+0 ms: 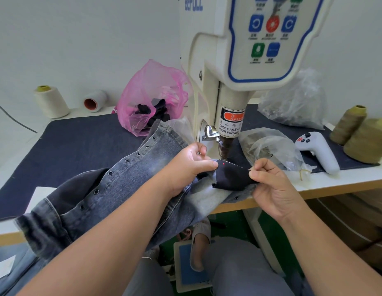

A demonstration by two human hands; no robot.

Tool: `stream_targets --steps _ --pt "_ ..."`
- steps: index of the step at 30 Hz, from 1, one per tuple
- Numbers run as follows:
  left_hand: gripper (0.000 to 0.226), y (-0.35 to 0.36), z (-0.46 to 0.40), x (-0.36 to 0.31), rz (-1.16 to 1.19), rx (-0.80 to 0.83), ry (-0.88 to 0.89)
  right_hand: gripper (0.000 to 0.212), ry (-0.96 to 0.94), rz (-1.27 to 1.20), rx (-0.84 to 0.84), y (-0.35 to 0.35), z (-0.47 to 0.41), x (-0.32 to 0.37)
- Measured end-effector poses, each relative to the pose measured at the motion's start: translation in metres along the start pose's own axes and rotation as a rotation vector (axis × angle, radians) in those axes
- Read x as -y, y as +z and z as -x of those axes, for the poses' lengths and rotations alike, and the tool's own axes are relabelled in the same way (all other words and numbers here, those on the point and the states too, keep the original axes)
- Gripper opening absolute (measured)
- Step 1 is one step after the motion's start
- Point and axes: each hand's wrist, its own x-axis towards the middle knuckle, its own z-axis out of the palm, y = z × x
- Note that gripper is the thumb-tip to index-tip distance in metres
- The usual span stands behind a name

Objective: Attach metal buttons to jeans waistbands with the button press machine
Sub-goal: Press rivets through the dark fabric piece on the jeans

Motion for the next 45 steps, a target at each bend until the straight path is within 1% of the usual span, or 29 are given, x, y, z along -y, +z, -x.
stream_targets --steps 6,29,39,45 --pt "0.033 0.0006 0.0005 -0.0011 0.002 -0.005 -0.010 0.024 0.016 -0.005 0.019 -0.0018 -0.0007 0.0002" --pt "0.032 -0.0032 -0.0021 0.0039 -0.013 -0.021 -0.001 0.020 0.004 0.004 -0.003 0.0018 -0.0017 -0.0002" --pt "0.032 -0.0024 -0.0021 0.0038 0.026 -0.036 -0.013 0.017 -0.008 0.009 -0.024 0.0015 -0.0028 -0.0011" --pt "0.033 -0.0014 -0.0016 0.0029 0.032 -0.042 -0.018 0.018 0.000 0.003 -0.028 0.0000 -0.0041 -0.0023"
